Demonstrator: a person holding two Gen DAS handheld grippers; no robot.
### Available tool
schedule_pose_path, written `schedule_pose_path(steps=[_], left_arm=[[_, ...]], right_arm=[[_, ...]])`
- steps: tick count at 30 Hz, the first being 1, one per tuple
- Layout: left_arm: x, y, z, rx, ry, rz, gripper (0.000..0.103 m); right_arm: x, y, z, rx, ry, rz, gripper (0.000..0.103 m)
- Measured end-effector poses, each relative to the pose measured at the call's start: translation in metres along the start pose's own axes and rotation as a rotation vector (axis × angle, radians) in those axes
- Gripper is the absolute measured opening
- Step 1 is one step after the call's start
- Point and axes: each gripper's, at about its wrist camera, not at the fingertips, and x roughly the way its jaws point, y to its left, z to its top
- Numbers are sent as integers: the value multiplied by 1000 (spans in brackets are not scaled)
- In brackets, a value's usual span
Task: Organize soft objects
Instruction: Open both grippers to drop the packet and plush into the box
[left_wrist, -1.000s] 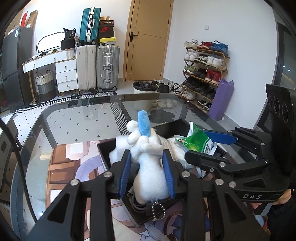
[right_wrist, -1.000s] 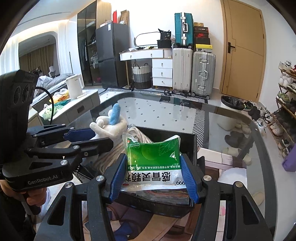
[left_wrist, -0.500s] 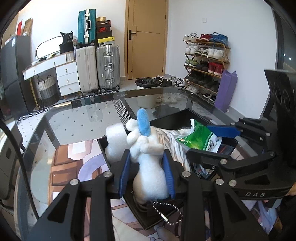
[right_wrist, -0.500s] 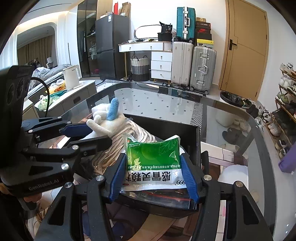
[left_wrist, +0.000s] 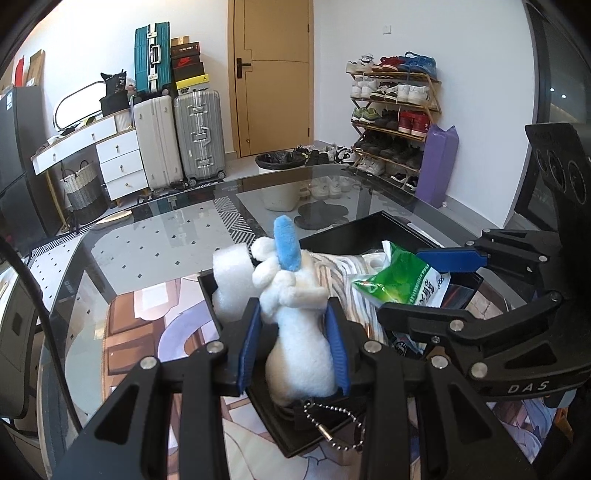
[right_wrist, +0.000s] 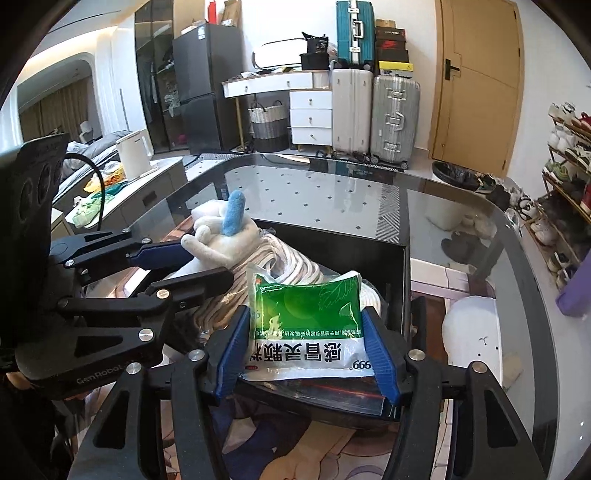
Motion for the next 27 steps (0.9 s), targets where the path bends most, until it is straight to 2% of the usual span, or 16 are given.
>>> schedule_pose_path(steps=[1,3,5,8,9,11,14,22,27], left_arm=[[-1,1,1,-8,0,-5,36],[-5,1,0,-16,-1,-22,44],[-10,0,-3,-16,-7,-41,58],[-20,-3,-4,-14,-11,-49,68],[-24,-4,-4,-11,-15,-46,71],[-33,-6,-5,-10,-42,-25,90],[-48,-7,-9,-18,-88,3,103],[-67,-6,-32,-78,-152,82,103],[-68,-4,-47,-104,-173,103,103]], right_arm=[[-5,0,-2,-8,-15,1,80],[-15,2,-6,-35,-69,-16,89],[-27,6,-11,-61,-113,-15,92],[-42,4,-15,-75,-154,-29,98],[-46,2,-17,-73,-164,-30,98],[-54,-2,-20,-64,-180,-29,100],[-65,-9,-27,-40,-205,-27,102],[-90,-17,-52,-6,-264,-11,102],[-100,-14,-61,-5,-298,-6,102]])
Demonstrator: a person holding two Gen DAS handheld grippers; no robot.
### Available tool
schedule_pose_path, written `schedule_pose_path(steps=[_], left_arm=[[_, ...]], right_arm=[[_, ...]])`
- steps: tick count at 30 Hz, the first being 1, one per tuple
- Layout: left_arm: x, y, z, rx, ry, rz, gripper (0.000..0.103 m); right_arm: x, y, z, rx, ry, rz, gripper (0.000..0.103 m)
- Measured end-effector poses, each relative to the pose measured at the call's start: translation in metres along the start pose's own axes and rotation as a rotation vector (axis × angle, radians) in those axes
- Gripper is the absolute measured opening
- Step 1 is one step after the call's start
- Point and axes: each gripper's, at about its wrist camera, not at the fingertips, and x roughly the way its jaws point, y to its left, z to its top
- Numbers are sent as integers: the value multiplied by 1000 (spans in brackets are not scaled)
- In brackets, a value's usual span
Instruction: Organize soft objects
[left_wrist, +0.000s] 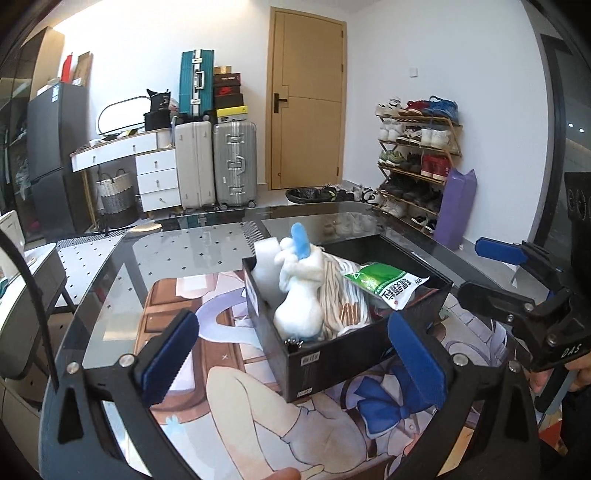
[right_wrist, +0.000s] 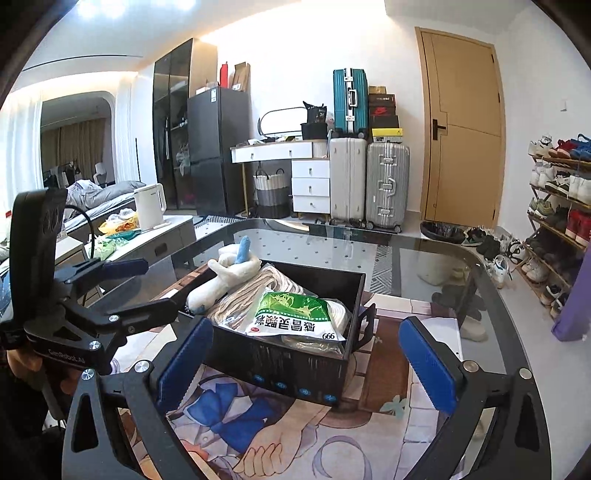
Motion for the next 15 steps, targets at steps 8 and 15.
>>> schedule_pose_path(steps=[8,15], left_arm=[[0,0,-7,12,-24,38,103],[3,5,-8,-8,-23,42,103]], right_arm=[[-2,-4,-10,13,-5,5,102],[-4,-6,-12,26,-17,12,102]])
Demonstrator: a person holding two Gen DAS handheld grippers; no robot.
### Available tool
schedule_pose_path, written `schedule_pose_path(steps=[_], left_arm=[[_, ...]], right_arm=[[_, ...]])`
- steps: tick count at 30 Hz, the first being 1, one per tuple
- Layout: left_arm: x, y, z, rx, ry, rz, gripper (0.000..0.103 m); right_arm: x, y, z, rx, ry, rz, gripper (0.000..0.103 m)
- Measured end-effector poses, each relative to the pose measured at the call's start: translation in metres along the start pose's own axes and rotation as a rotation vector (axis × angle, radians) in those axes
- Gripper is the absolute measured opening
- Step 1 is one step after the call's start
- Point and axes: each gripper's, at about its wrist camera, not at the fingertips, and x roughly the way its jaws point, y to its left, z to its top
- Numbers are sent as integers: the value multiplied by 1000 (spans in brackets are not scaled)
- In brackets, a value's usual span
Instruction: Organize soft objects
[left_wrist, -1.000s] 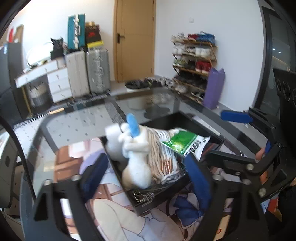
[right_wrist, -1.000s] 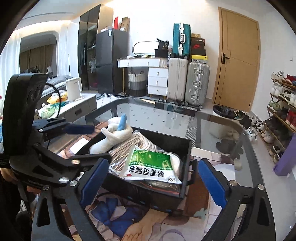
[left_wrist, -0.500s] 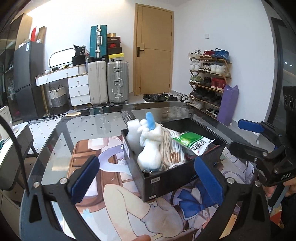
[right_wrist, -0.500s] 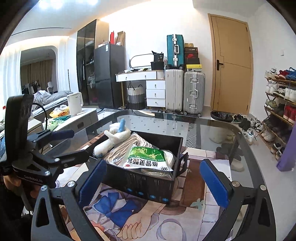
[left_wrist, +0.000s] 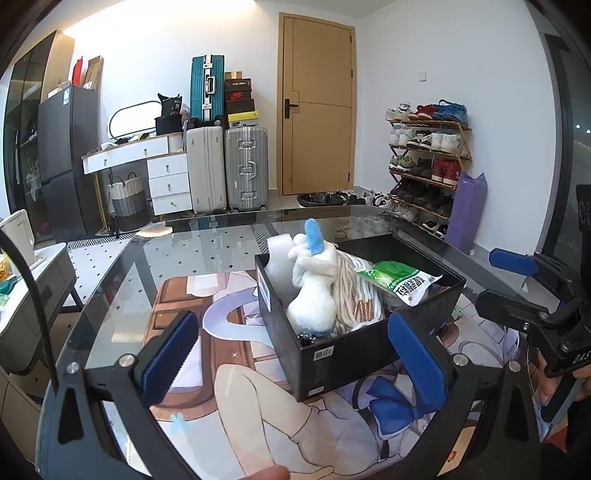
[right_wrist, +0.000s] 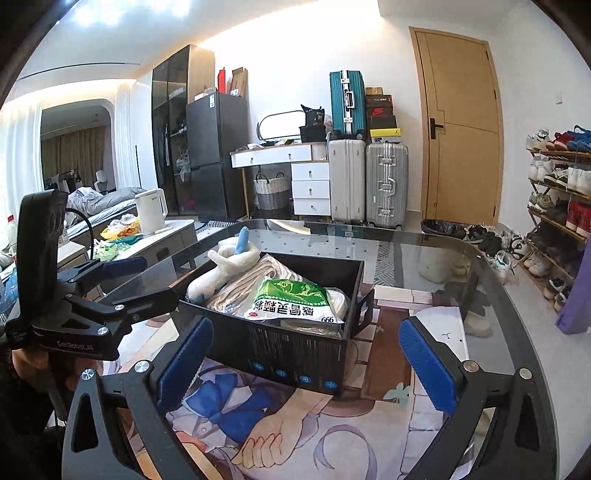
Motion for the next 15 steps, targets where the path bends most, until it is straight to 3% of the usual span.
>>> schedule_pose_path(steps=[15], left_arm=[[3,3,0,3,7,-11,103]], right_arm=[[-3,0,2,4,-16,-15,102]])
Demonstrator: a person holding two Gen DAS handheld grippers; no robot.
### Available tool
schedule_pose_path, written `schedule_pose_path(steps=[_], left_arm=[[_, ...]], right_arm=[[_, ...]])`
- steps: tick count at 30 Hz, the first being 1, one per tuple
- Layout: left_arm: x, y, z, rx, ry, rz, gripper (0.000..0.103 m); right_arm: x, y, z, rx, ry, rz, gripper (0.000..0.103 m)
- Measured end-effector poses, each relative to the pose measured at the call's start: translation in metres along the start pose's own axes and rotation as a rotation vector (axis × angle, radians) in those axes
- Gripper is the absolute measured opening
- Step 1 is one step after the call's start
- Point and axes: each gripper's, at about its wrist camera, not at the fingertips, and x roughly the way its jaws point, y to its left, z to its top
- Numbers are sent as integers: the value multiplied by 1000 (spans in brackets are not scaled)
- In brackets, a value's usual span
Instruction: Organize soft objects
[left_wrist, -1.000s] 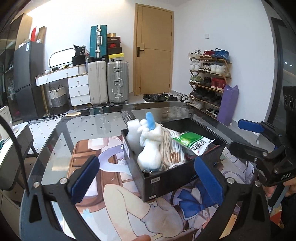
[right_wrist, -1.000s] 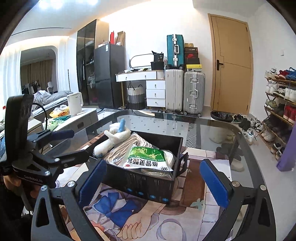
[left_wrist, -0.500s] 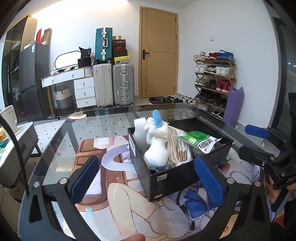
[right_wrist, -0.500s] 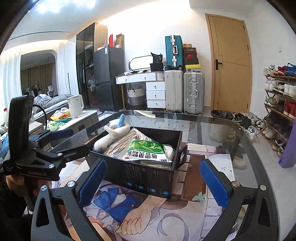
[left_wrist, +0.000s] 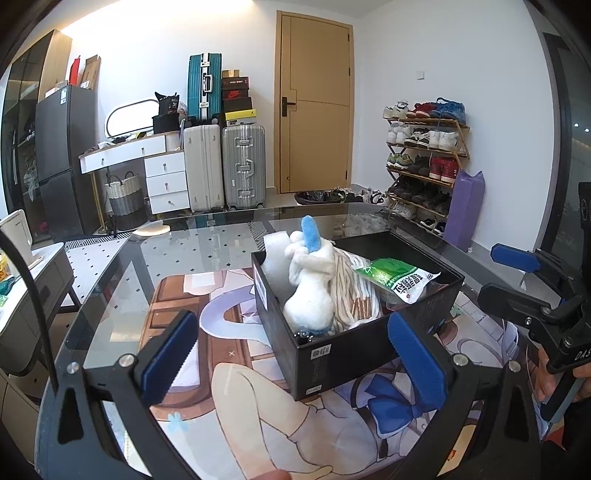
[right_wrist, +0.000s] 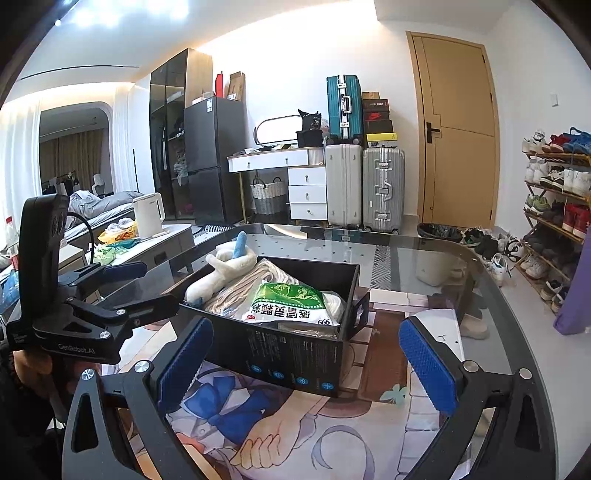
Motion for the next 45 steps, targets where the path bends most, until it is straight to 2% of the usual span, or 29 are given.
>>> schedule_pose_path(steps=[37,45], left_arm=[[0,0,0,0,0,-5,103],[-1,-2,0,7,-7,6,103]], right_arm=[[-3,-4,2,7,-2,2,102],[-1,1,1,-24,-4,-5,102]])
